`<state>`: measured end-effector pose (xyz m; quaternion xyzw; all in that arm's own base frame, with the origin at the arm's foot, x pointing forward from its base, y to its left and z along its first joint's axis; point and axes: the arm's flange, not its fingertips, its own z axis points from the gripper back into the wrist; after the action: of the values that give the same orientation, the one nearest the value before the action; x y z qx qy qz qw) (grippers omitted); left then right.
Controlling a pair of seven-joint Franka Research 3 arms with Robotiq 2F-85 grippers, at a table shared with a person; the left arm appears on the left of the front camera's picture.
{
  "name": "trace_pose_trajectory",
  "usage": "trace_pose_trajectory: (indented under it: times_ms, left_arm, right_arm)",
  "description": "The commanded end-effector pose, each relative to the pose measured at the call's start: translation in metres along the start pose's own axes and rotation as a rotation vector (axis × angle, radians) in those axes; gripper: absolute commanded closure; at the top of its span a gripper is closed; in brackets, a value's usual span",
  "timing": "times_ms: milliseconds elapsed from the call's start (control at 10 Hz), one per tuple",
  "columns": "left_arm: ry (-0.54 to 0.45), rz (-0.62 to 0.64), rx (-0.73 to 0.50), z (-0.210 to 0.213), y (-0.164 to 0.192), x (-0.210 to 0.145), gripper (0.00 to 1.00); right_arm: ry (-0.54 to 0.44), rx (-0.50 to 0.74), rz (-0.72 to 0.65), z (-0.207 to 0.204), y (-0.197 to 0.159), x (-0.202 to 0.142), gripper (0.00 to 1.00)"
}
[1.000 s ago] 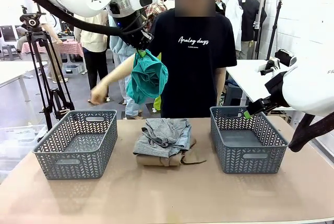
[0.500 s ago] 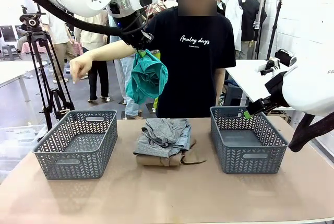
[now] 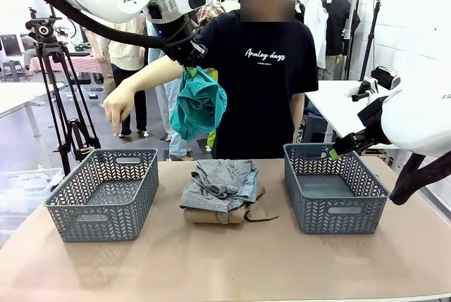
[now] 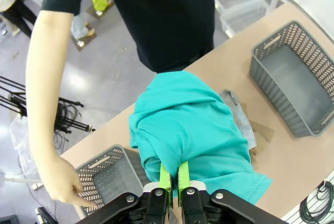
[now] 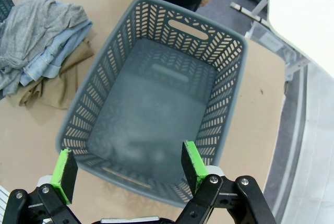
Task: Sort the tops and bottoms.
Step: Sort the clothes according to human instructions.
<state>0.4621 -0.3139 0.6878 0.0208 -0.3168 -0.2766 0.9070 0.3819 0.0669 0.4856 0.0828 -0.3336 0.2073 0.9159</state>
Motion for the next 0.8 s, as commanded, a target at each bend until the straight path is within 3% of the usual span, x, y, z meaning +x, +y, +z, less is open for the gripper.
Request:
trace_pose_trajectory:
  times_ms: [0, 500, 700]
  left_arm:
    - [-0.007, 0.005, 0.002, 0.003, 0.003, 0.001, 1.00]
    - [0.000, 0.000, 0.000, 0.000, 0.000, 0.000, 1.00]
    - [-0.014, 0.056, -0.004, 0.014, 0.026, -0.009, 1.00]
  right_arm:
    - [-0.004, 0.000, -0.004, -0.002, 0.000, 0.000, 0.00]
    - [-0.004, 0.000, -0.004, -0.002, 0.000, 0.000, 0.00]
    - [-0.004, 0.000, -0.004, -0.002, 0.000, 0.000, 0.00]
